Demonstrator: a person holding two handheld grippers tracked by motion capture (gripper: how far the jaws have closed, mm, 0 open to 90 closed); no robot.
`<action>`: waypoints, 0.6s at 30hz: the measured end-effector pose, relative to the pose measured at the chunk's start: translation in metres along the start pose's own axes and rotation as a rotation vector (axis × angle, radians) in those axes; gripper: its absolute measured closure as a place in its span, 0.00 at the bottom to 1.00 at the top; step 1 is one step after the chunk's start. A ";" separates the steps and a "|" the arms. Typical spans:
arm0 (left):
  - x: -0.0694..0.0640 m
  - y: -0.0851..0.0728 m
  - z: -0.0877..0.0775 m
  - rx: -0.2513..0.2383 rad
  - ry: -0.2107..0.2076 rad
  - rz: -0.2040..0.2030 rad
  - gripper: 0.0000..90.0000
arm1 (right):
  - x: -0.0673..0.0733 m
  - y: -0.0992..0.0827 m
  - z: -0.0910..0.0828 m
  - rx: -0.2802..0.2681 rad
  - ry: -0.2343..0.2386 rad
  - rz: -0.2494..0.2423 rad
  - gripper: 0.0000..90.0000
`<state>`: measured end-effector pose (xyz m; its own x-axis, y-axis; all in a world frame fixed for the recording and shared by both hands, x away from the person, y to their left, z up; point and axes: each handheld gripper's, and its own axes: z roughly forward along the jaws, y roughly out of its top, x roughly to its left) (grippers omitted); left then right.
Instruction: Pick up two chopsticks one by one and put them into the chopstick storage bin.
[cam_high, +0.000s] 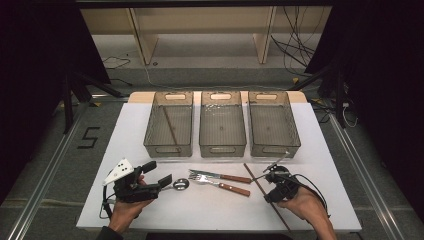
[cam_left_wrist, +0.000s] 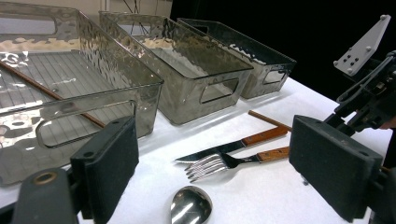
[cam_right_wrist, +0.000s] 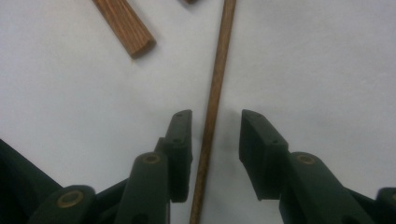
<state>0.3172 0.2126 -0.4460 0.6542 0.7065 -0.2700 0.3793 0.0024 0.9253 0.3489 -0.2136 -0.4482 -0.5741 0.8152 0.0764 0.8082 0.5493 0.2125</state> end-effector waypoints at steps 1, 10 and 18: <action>0.000 0.000 0.000 0.000 0.000 0.000 0.17 | 0.000 0.000 0.001 0.005 0.000 -0.003 0.75; 0.000 0.000 0.000 0.000 0.000 0.000 0.17 | 0.004 0.000 0.005 0.042 -0.027 -0.024 0.84; 0.000 0.000 0.001 0.002 -0.002 0.003 0.17 | 0.007 0.003 0.007 0.064 -0.069 -0.036 0.91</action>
<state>0.3172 0.2120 -0.4463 0.6564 0.7053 -0.2677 0.3788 -0.0012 0.9255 0.3476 -0.2048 -0.4540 -0.5947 0.8040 0.0015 0.7949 0.5877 0.1508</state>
